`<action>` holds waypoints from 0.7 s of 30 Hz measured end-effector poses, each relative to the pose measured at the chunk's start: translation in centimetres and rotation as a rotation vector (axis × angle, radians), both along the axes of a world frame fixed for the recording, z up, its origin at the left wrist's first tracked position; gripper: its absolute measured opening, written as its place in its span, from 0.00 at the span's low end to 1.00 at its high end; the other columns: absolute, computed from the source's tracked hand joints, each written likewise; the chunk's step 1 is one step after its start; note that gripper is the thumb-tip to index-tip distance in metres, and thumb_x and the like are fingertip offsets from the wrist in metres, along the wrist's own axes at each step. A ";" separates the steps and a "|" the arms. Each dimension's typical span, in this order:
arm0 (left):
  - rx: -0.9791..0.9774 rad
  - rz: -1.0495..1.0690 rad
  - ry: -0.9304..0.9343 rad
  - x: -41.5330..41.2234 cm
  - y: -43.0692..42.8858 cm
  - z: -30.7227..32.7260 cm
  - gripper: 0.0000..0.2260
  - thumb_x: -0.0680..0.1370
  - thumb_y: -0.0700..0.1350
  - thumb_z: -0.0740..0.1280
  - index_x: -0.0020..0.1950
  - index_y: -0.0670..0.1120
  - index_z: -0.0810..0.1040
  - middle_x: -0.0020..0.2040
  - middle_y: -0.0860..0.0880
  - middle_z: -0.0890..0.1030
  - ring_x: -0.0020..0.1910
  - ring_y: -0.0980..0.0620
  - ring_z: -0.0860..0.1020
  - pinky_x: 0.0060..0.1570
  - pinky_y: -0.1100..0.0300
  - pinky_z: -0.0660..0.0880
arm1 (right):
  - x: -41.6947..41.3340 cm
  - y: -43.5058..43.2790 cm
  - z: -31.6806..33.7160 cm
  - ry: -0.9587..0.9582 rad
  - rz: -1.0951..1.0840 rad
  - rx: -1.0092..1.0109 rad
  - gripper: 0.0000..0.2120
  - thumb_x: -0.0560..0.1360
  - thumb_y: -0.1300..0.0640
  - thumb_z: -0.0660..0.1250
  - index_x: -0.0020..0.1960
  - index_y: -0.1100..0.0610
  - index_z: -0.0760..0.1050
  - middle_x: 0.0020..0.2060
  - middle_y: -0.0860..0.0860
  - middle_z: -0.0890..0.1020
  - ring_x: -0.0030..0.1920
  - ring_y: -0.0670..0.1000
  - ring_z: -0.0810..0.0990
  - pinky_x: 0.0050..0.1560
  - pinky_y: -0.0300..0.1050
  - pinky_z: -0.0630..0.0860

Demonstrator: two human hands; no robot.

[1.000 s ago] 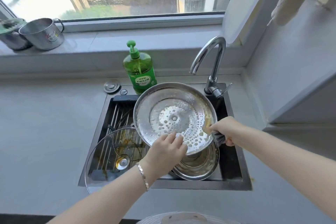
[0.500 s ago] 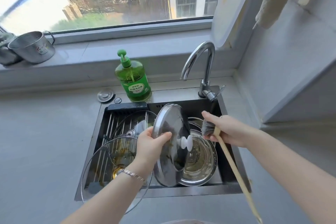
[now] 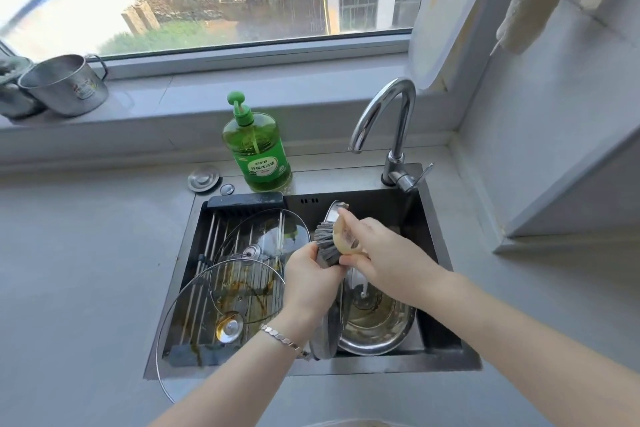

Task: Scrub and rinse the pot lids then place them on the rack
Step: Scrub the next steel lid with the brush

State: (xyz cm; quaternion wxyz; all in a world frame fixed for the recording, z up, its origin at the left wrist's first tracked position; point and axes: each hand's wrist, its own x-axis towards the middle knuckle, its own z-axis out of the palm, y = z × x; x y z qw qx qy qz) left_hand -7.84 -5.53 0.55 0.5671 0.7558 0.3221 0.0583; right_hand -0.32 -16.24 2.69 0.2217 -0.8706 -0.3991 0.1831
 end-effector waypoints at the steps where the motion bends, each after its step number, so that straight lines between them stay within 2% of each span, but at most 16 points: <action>1: 0.014 -0.029 -0.008 -0.2 0.0 0.1 0.04 0.70 0.36 0.70 0.37 0.43 0.78 0.28 0.53 0.78 0.27 0.60 0.71 0.28 0.68 0.69 | 0.6 -0.3 -0.1 -0.017 -0.044 0.042 0.30 0.78 0.49 0.60 0.76 0.49 0.50 0.53 0.51 0.72 0.49 0.53 0.75 0.47 0.47 0.72; 3: 0.039 -0.093 0.002 -0.6 -0.2 0.5 0.02 0.70 0.37 0.70 0.39 0.40 0.79 0.30 0.49 0.77 0.28 0.56 0.71 0.30 0.64 0.70 | 2.5 -0.8 -0.1 0.033 -0.190 0.071 0.28 0.78 0.48 0.60 0.75 0.48 0.55 0.49 0.52 0.77 0.46 0.54 0.76 0.44 0.47 0.72; 5: 0.045 -0.118 0.008 -0.8 -0.4 0.7 0.02 0.70 0.37 0.70 0.38 0.41 0.79 0.30 0.48 0.78 0.28 0.55 0.71 0.29 0.63 0.71 | 3.2 -1.0 0.0 0.037 -0.281 0.043 0.28 0.79 0.46 0.58 0.76 0.48 0.54 0.48 0.53 0.80 0.45 0.54 0.78 0.42 0.45 0.72; 7: 0.020 -0.095 -0.013 -0.8 -0.2 1.2 0.05 0.69 0.36 0.70 0.35 0.43 0.77 0.27 0.50 0.77 0.26 0.57 0.71 0.28 0.63 0.70 | 1.9 -0.9 0.1 -0.157 -0.208 0.041 0.27 0.79 0.45 0.56 0.75 0.49 0.55 0.43 0.52 0.81 0.41 0.53 0.79 0.37 0.44 0.71; 9: -0.007 -0.065 -0.052 -0.8 0.1 1.4 0.05 0.69 0.35 0.70 0.35 0.43 0.79 0.29 0.49 0.80 0.28 0.58 0.73 0.29 0.62 0.72 | -0.4 -1.0 -0.2 -0.395 -0.047 0.130 0.26 0.77 0.43 0.54 0.73 0.51 0.63 0.33 0.49 0.78 0.31 0.52 0.78 0.28 0.43 0.69; 11: 0.006 -0.052 -0.065 -0.9 0.4 1.5 0.05 0.69 0.35 0.71 0.36 0.44 0.80 0.30 0.51 0.80 0.28 0.59 0.74 0.29 0.65 0.72 | -1.4 -1.2 -0.1 -0.433 -0.008 0.184 0.24 0.77 0.43 0.52 0.70 0.49 0.67 0.29 0.45 0.73 0.28 0.49 0.75 0.24 0.41 0.68; 13: 0.052 -0.077 -0.051 -0.9 0.4 1.8 0.05 0.69 0.36 0.71 0.35 0.43 0.78 0.28 0.48 0.78 0.27 0.56 0.71 0.29 0.62 0.70 | 0.6 -1.1 0.5 -0.276 -0.138 0.204 0.22 0.79 0.41 0.50 0.72 0.42 0.61 0.36 0.44 0.76 0.37 0.48 0.78 0.33 0.42 0.71; 14: 0.072 -0.101 -0.049 -0.9 0.2 1.9 0.04 0.69 0.36 0.70 0.36 0.42 0.78 0.29 0.46 0.79 0.28 0.55 0.72 0.30 0.59 0.72 | 1.8 -1.3 0.7 -0.136 -0.229 0.170 0.21 0.79 0.41 0.51 0.72 0.39 0.59 0.44 0.45 0.80 0.45 0.48 0.79 0.40 0.44 0.72; 15: 0.080 -0.115 -0.052 -0.8 0.1 2.1 0.02 0.70 0.36 0.70 0.37 0.41 0.79 0.31 0.44 0.80 0.29 0.54 0.73 0.32 0.58 0.74 | 2.7 -1.4 0.6 -0.037 -0.314 0.175 0.21 0.79 0.41 0.53 0.71 0.37 0.60 0.51 0.46 0.81 0.53 0.48 0.78 0.47 0.45 0.73; 16: 0.075 -0.114 -0.054 -0.7 0.1 2.2 0.02 0.70 0.36 0.70 0.38 0.41 0.79 0.33 0.43 0.81 0.30 0.53 0.75 0.33 0.57 0.75 | 2.8 -1.3 0.7 0.020 -0.368 0.222 0.20 0.78 0.42 0.55 0.70 0.36 0.61 0.55 0.46 0.81 0.57 0.47 0.77 0.52 0.46 0.73; 17: 0.062 -0.101 -0.056 -0.7 0.1 2.4 0.01 0.70 0.36 0.71 0.38 0.40 0.79 0.33 0.43 0.81 0.30 0.52 0.75 0.34 0.57 0.76 | 2.2 -1.2 0.9 0.026 -0.358 0.285 0.20 0.78 0.43 0.57 0.69 0.36 0.61 0.52 0.45 0.82 0.54 0.46 0.78 0.51 0.47 0.73; 18: 0.050 -0.084 -0.064 -0.6 0.3 2.3 0.01 0.70 0.36 0.71 0.39 0.39 0.79 0.33 0.43 0.81 0.30 0.50 0.76 0.33 0.57 0.75 | 0.9 -1.1 1.1 0.003 -0.289 0.349 0.20 0.77 0.44 0.60 0.68 0.35 0.62 0.44 0.44 0.81 0.46 0.44 0.78 0.47 0.45 0.73; 19: 0.050 -0.073 -0.073 -0.7 0.5 2.3 0.02 0.70 0.36 0.71 0.40 0.39 0.80 0.34 0.44 0.81 0.31 0.48 0.76 0.34 0.56 0.76 | -0.4 -1.1 1.1 0.012 -0.197 0.391 0.21 0.76 0.45 0.62 0.67 0.34 0.62 0.36 0.42 0.78 0.37 0.43 0.75 0.41 0.42 0.71; 21: 0.075 -0.088 -0.071 -0.8 0.9 2.1 0.02 0.70 0.36 0.71 0.40 0.40 0.80 0.33 0.45 0.81 0.31 0.46 0.77 0.34 0.53 0.76 | -0.8 -1.4 0.9 0.151 -0.152 0.423 0.21 0.75 0.47 0.66 0.65 0.34 0.65 0.25 0.41 0.71 0.28 0.44 0.67 0.35 0.38 0.65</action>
